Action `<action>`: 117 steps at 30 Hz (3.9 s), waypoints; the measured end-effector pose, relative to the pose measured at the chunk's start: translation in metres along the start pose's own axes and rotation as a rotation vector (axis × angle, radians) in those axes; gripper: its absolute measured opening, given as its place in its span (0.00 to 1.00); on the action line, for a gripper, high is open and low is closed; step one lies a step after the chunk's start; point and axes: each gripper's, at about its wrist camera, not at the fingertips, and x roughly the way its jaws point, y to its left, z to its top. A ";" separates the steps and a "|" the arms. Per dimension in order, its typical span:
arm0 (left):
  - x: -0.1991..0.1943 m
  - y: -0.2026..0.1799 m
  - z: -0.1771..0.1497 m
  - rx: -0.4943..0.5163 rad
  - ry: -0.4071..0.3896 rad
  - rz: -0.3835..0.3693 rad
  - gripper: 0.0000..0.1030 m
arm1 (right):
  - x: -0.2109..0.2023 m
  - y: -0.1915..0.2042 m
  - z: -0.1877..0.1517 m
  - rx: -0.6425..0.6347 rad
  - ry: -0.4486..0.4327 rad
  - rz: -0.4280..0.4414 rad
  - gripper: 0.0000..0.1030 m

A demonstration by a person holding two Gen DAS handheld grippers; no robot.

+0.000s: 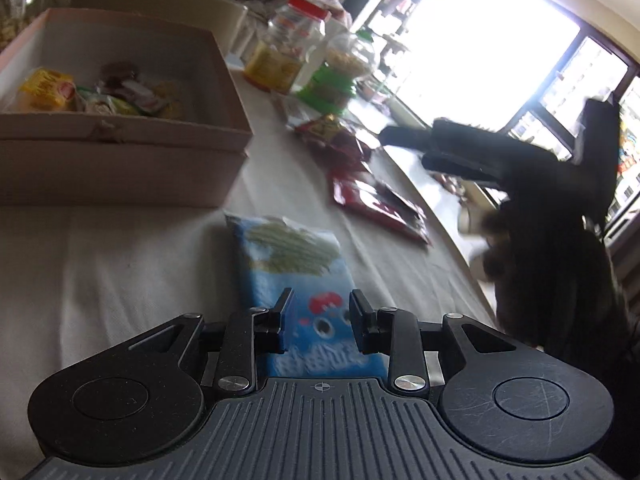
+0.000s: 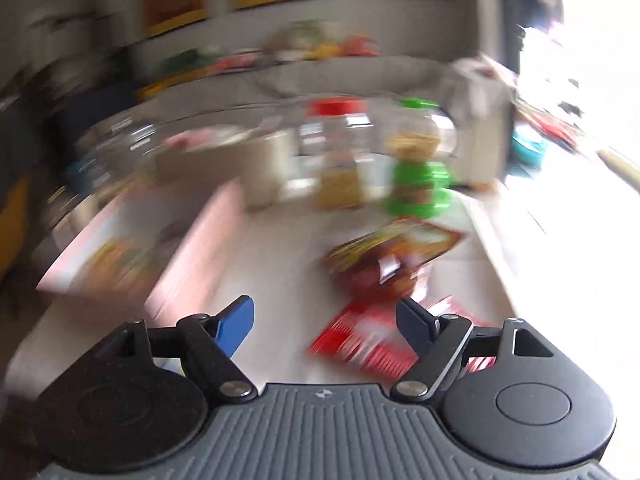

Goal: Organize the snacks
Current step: 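Reach left tool to blue snack bag while right tool reaches to clear biscuit packet, then close left tool on blue bag and lift while right tool closes on clear packet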

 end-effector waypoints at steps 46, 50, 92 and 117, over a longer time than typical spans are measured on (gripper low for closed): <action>0.004 0.002 -0.008 -0.053 0.007 0.100 0.32 | -0.063 -0.019 -0.113 -0.044 0.153 0.149 0.48; 0.007 -0.003 -0.009 -0.022 0.002 0.112 0.33 | -0.063 -0.008 -0.122 -0.059 0.110 0.141 0.48; -0.010 -0.052 -0.014 0.005 0.035 0.066 0.33 | -0.107 0.024 -0.164 -0.172 -0.006 0.143 0.43; -0.058 -0.021 -0.030 0.025 -0.013 0.203 0.18 | -0.098 0.008 -0.167 -0.057 0.039 0.089 0.87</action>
